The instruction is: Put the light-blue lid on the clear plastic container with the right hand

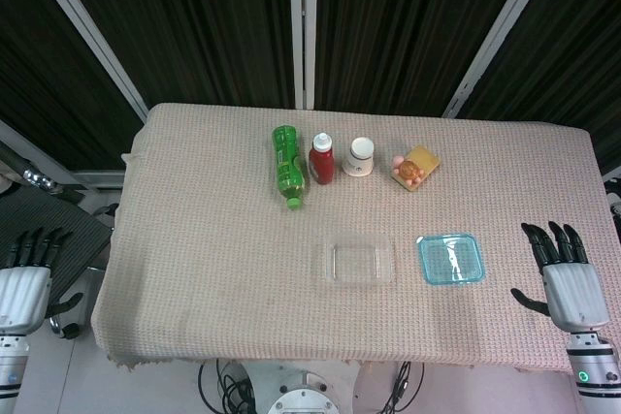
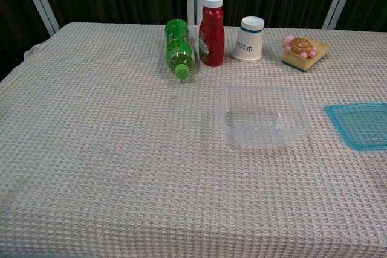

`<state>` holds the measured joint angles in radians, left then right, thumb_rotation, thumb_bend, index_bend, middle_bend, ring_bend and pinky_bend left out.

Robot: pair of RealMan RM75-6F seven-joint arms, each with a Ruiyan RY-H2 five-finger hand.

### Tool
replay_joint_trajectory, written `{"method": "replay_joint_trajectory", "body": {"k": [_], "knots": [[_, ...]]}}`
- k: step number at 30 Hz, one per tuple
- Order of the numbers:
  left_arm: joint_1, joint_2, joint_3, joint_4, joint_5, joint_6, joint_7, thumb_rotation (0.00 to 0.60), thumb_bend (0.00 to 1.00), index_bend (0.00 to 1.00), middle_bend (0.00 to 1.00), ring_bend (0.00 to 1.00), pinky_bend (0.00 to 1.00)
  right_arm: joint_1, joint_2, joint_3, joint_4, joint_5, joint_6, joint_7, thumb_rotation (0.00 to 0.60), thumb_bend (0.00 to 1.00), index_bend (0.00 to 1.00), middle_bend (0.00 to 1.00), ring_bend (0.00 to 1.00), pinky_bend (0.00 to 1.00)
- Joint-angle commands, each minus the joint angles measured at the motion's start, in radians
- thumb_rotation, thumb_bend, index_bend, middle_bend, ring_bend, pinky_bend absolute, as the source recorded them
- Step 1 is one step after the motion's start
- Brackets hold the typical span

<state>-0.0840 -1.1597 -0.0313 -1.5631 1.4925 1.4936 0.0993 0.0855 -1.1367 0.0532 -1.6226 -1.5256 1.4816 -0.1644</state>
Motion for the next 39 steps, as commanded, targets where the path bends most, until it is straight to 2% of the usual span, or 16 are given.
{"method": "replay_joint_trajectory", "body": {"k": [1,4,11,14,17,19,23,30,39], "knots": [[0.005,-0.017,-0.002,0.011,0.005,0.012,-0.001,0.6,0.0,0.14,0.1,0.0,0.01,0.003,0.0,0.003,-0.003,0.006,-0.004,-0.007,0.6,0.03,0.0,0.14,0.0,0.03],[0.009,-0.028,-0.001,0.022,0.005,0.017,-0.002,0.6,0.0,0.14,0.1,0.0,0.01,0.002,-0.002,0.005,-0.007,0.011,-0.002,-0.04,0.6,0.03,0.0,0.14,0.0,0.03],[0.022,-0.039,0.002,0.026,0.013,0.04,-0.006,0.6,0.0,0.14,0.1,0.0,0.01,0.012,0.032,-0.007,-0.055,0.019,-0.044,-0.03,0.6,0.03,0.0,0.14,0.0,0.05],[0.023,-0.047,0.001,0.03,0.025,0.052,-0.008,0.6,0.0,0.14,0.1,0.0,0.01,0.044,0.048,-0.013,-0.09,0.048,-0.13,-0.008,0.6,0.03,0.0,0.14,0.0,0.06],[0.023,-0.051,0.003,0.033,0.031,0.053,-0.007,0.6,0.0,0.14,0.1,0.0,0.01,0.105,0.059,-0.013,-0.11,0.107,-0.274,-0.003,0.6,0.02,0.0,0.13,0.0,0.06],[0.025,-0.052,0.004,0.033,0.029,0.052,-0.007,0.6,0.0,0.14,0.1,0.0,0.01,0.153,0.051,-0.005,-0.103,0.153,-0.367,-0.018,0.6,0.02,0.0,0.12,0.0,0.06],[0.027,-0.05,0.004,0.029,0.018,0.044,-0.005,0.6,0.0,0.14,0.1,0.0,0.01,0.23,0.012,0.016,-0.061,0.216,-0.485,-0.036,0.6,0.02,0.0,0.12,0.0,0.06],[0.021,-0.039,0.009,0.011,-0.009,0.0,0.013,0.6,0.0,0.14,0.1,0.0,0.01,0.329,-0.032,0.026,0.025,0.295,-0.646,-0.035,0.6,0.02,0.0,0.13,0.0,0.05],[0.017,-0.021,0.013,-0.028,-0.029,-0.028,0.039,0.6,0.0,0.14,0.1,0.0,0.01,0.399,-0.031,0.009,0.05,0.34,-0.746,-0.054,0.6,0.01,0.0,0.08,0.0,0.0]]}}
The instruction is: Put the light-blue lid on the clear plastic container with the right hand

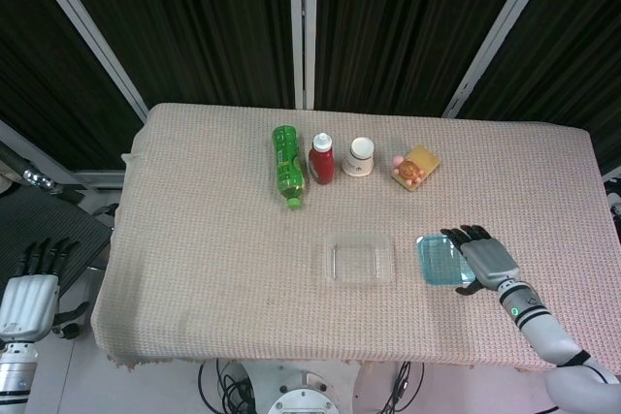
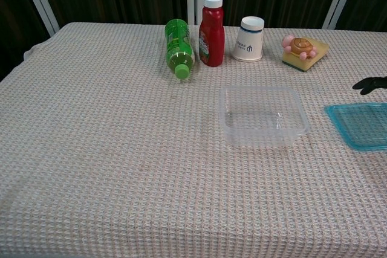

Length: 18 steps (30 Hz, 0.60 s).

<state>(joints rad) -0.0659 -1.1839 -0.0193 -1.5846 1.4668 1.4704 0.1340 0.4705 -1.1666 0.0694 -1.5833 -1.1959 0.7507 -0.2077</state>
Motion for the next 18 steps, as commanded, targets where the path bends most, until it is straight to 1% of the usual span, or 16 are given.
{"method": "replay_joint_trajectory", "body": {"k": [1,10,18], "knots": [[-0.001,0.004,0.001,-0.009,-0.004,-0.006,0.006,0.6,0.0,0.14,0.1,0.0,0.01,0.019,-0.004,-0.01,0.016,0.015,-0.017,-0.016,0.6,0.0,0.0,0.08,0.0,0.0],[-0.002,0.009,0.002,-0.027,-0.014,-0.015,0.021,0.6,0.0,0.14,0.1,0.0,0.01,0.049,-0.035,-0.028,0.058,0.037,-0.027,-0.038,0.6,0.0,0.0,0.09,0.0,0.0],[-0.006,0.01,-0.002,-0.033,-0.019,-0.021,0.027,0.6,0.0,0.14,0.09,0.0,0.01,0.062,-0.064,-0.042,0.106,0.047,-0.041,-0.016,0.6,0.0,0.0,0.11,0.0,0.0]]}}
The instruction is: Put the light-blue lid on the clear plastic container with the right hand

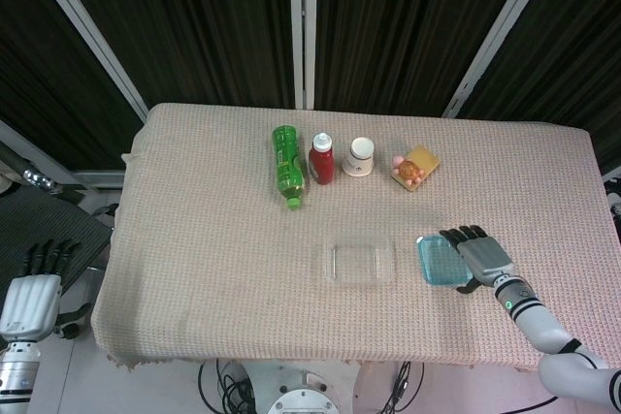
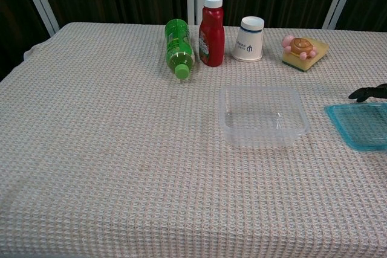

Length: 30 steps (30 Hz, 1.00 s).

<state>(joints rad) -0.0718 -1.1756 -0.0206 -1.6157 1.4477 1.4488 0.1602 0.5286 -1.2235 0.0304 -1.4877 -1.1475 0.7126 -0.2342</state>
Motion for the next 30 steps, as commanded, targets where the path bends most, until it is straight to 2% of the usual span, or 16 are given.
{"method": "replay_joint_trajectory", "body": {"k": [1,5,7,10,16,22,26,30], "knots": [[0.0,0.002,-0.001,-0.003,0.001,0.002,0.001,0.6,0.0,0.14,0.09,0.0,0.01,0.004,-0.009,-0.004,0.017,-0.005,-0.002,0.014,0.6,0.0,0.0,0.12,0.0,0.0],[0.002,0.003,-0.001,-0.006,0.007,0.011,0.004,0.6,0.0,0.14,0.09,0.0,0.01,-0.005,-0.027,-0.005,0.039,-0.039,0.038,0.033,0.6,0.01,0.01,0.24,0.0,0.0],[0.003,0.003,-0.001,-0.007,0.008,0.014,0.005,0.6,0.0,0.14,0.09,0.0,0.01,-0.015,-0.034,-0.007,0.047,-0.059,0.067,0.045,0.6,0.05,0.08,0.34,0.04,0.0],[0.003,0.001,0.0,-0.006,0.009,0.014,0.006,0.6,0.0,0.14,0.09,0.0,0.01,-0.027,-0.038,-0.01,0.05,-0.078,0.1,0.056,0.6,0.12,0.16,0.41,0.1,0.01],[0.007,0.002,0.003,-0.005,0.013,0.02,0.002,0.6,0.0,0.14,0.09,0.0,0.01,-0.059,0.023,0.0,-0.061,-0.14,0.197,0.106,0.6,0.15,0.18,0.44,0.12,0.02],[0.011,-0.001,0.006,0.007,0.02,0.025,-0.013,0.6,0.0,0.14,0.09,0.0,0.01,-0.064,0.129,0.021,-0.268,-0.178,0.267,0.076,0.6,0.15,0.18,0.44,0.12,0.02],[0.012,-0.005,0.006,0.019,0.019,0.023,-0.025,0.6,0.0,0.14,0.09,0.0,0.01,-0.048,0.149,0.038,-0.37,-0.14,0.261,0.036,0.6,0.16,0.18,0.44,0.12,0.02],[0.007,-0.009,0.006,0.032,0.025,0.018,-0.039,0.6,0.0,0.14,0.09,0.0,0.01,-0.006,0.105,0.062,-0.434,-0.067,0.23,-0.023,0.6,0.17,0.18,0.45,0.12,0.02]]}}
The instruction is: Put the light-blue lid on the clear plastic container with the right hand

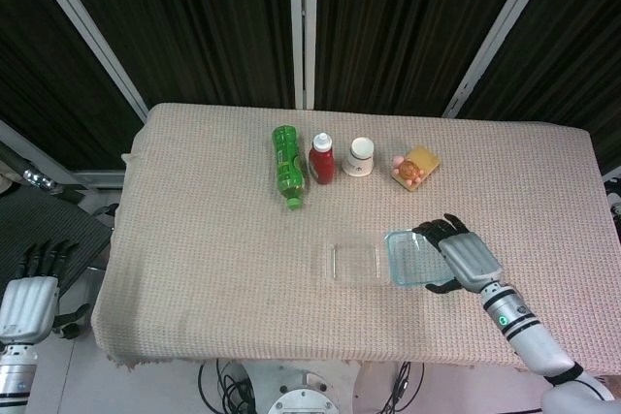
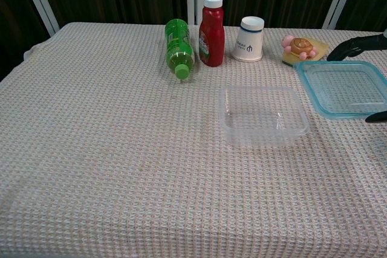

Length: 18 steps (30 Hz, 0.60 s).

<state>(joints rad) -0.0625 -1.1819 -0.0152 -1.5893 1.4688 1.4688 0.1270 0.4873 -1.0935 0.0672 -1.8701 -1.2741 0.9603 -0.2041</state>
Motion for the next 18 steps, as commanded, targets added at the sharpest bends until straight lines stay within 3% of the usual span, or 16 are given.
{"method": "replay_joint_trajectory", "body": {"k": [1,6,11,18], "knots": [[-0.003,-0.004,0.001,0.01,0.006,-0.003,-0.01,0.6,0.0,0.14,0.09,0.0,0.01,0.049,-0.045,0.03,-0.063,0.082,-0.027,-0.072,0.6,0.17,0.18,0.45,0.12,0.02],[-0.003,-0.002,0.002,0.022,0.005,-0.008,-0.026,0.6,0.0,0.14,0.09,0.0,0.01,0.122,-0.123,0.049,-0.085,0.232,-0.071,-0.16,0.6,0.17,0.19,0.45,0.12,0.0],[-0.004,-0.008,0.0,0.042,0.004,-0.01,-0.051,0.6,0.0,0.14,0.09,0.0,0.01,0.155,-0.266,0.053,-0.06,0.355,0.019,-0.264,0.6,0.17,0.19,0.45,0.12,0.0],[-0.013,-0.013,-0.006,0.078,0.0,-0.026,-0.094,0.6,0.0,0.14,0.09,0.0,0.01,0.167,-0.378,0.055,-0.061,0.433,0.144,-0.35,0.6,0.22,0.19,0.45,0.12,0.0]]}}
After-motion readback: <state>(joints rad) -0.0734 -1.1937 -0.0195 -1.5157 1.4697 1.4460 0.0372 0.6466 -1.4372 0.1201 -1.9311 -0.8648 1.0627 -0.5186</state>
